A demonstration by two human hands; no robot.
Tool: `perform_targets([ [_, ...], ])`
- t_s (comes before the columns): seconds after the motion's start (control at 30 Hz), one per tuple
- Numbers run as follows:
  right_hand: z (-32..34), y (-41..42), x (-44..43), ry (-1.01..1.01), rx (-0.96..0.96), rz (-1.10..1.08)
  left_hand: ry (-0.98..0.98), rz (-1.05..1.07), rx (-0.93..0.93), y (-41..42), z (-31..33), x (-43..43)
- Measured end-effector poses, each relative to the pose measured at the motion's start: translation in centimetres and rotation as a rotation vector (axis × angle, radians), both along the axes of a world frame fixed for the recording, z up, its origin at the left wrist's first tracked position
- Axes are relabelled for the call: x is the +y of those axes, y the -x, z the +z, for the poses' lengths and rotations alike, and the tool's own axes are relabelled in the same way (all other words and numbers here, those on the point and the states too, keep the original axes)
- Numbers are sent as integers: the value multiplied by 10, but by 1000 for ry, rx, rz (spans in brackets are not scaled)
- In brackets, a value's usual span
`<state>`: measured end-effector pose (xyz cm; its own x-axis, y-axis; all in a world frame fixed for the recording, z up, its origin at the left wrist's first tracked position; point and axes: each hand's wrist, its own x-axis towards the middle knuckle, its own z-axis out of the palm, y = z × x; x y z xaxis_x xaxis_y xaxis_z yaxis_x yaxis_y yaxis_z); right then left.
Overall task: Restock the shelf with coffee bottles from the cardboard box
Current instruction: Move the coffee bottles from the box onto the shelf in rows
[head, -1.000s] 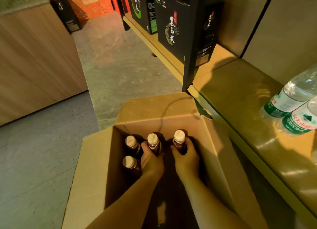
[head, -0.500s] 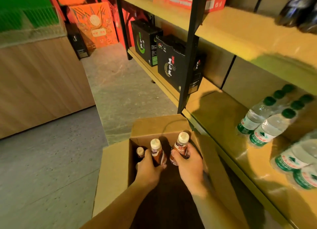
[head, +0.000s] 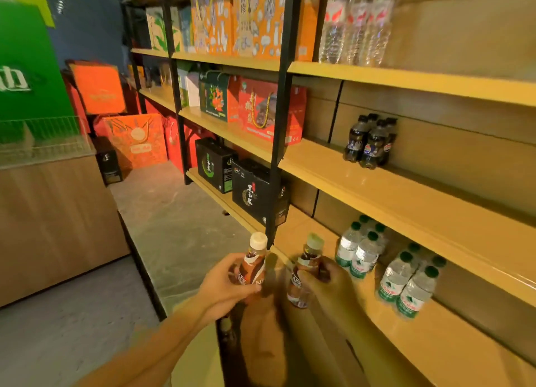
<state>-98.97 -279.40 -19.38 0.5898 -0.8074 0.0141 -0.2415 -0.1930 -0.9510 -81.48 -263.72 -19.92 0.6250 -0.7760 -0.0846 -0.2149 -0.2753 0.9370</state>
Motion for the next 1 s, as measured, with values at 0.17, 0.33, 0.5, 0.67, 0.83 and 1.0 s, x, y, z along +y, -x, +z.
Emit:
perform_targets([
  [0.17,59,72,33,53,-42,-141,65,-214,23,29,62,11],
  [0.33,98,161,77,71,-113,-329,99,-372,40,85,106,9],
  [0.5,140,255,118,166,-159,-480,207,-522,-104,169,149,2],
  [0.67,177,357,143,230,-200,-624,329,-638,-99,278,190,-8],
  [0.83,195,484,161,260,-209,-731,364,-739,-57,397,203,-25],
  [1.0,204,612,174,294,-172,-806,369,-819,-42,527,210,-36],
])
